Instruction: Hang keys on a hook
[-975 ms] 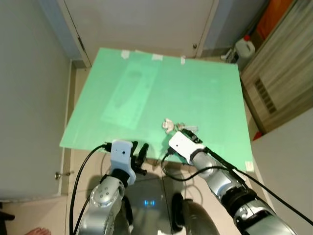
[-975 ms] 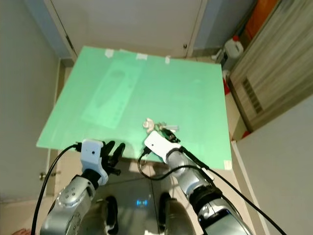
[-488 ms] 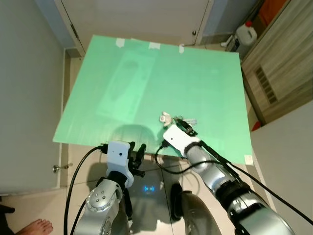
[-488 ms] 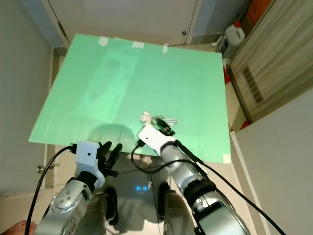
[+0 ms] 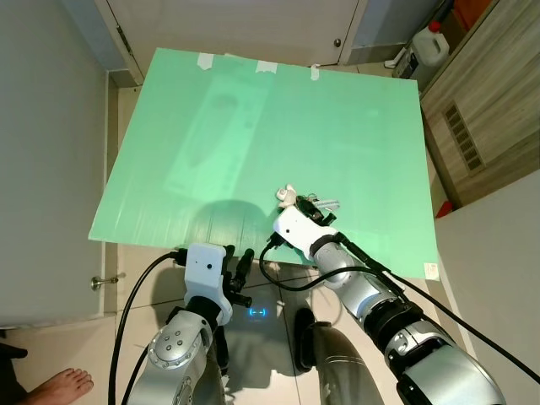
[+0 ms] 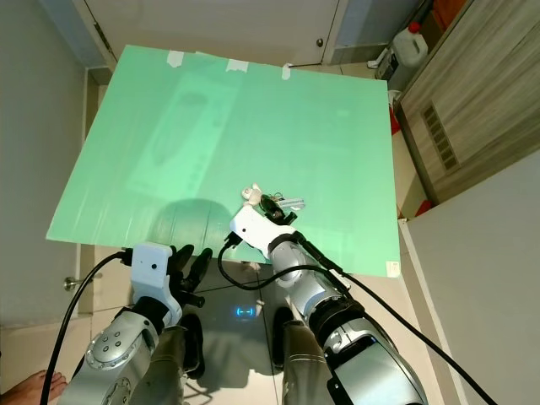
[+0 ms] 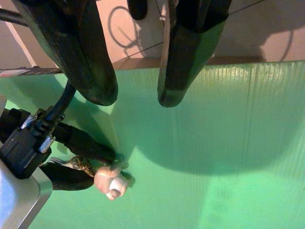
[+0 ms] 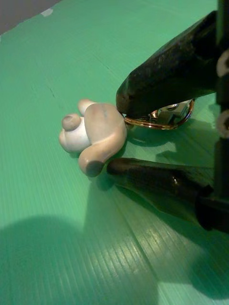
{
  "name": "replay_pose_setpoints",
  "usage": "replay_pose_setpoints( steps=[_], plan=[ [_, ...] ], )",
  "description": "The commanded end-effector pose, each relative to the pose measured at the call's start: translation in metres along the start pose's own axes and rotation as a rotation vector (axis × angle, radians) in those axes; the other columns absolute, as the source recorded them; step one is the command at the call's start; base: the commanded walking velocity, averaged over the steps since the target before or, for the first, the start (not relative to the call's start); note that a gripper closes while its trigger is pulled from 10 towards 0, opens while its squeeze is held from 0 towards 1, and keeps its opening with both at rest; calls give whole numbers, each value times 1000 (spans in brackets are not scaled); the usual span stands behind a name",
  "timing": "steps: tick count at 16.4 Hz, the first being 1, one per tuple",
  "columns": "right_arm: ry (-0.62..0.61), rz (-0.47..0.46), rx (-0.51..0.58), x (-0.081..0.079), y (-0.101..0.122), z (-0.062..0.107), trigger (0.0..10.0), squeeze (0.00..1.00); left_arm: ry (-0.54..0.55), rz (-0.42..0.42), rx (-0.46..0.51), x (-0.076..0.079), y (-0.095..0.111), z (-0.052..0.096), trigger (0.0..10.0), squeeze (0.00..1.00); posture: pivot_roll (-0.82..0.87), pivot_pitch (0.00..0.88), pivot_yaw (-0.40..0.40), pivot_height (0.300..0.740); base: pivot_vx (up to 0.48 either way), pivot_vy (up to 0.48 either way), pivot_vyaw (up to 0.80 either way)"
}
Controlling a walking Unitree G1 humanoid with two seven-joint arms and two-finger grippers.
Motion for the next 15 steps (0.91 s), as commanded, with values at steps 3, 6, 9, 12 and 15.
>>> replay_pose_setpoints(
  steps=[3,6,9,12,15],
  plan=[
    [9,6,-46,-3,-16,6,0,0,1,7,-27,3,-4,3,10000,0,112,400,-32,740,0,0,0],
    [0,6,-46,1,-17,6,196,0,-1,8,-28,3,-4,4,10000,0,112,400,-33,740,0,0,0],
    [-9,2,-30,3,-13,6,1843,0,-5,9,-28,4,-4,3,10000,0,107,401,-34,740,0,0,0],
    [-13,-6,-26,5,-12,5,2784,0,-8,10,-27,5,-4,3,10000,0,107,401,-34,740,0,0,0],
    [-13,-49,-17,8,-11,5,8667,0,-13,6,-27,6,-3,2,10000,0,104,394,-34,740,0,0,0]
  ],
)
Point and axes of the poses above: a point about 5 cm out from each wrist's last joint towards the gripper, its own z axis pointing back from the gripper into the wrist, its own y axis along the axis of the wrist's last joint, x = y × z, the point moved 1 cm from there along -z, pointing out of the wrist towards the gripper, and after that the axes turned 11 degrees about z, right-handed, at the moved point
